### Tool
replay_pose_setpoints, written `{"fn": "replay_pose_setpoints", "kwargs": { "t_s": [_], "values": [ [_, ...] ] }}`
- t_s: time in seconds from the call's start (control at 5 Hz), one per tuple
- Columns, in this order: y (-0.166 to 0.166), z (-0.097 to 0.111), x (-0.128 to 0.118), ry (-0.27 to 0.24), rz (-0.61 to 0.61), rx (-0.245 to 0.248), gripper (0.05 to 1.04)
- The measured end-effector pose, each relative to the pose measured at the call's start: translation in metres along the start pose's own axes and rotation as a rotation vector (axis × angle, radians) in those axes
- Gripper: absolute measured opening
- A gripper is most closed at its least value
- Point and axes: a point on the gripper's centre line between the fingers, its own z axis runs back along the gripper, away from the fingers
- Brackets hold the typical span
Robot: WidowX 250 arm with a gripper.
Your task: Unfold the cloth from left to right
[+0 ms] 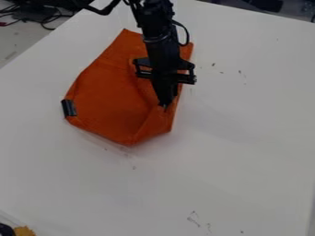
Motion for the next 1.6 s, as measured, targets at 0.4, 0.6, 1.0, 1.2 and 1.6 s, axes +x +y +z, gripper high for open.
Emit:
{"fn": "replay_pose_setpoints", "kwargs": {
  "t_s": [0.4,0.6,1.0,1.2,1.6],
  "values": [
    [-0.011,-0.004,-0.012,0.015,0.036,0.064,0.091],
    [-0.016,0.006,-0.011,-0.008,0.018,0.131,0.253],
    [-0.027,0.019,-0.012,-0.003,-0.01,0.196,0.82],
    [-0.03,0.026,-0.012,-0.016,-0.001,0.194,1.009],
    [-0.034,0.042,-0.004,-0.026,0.024,0.175,1.001]
  ]
}}
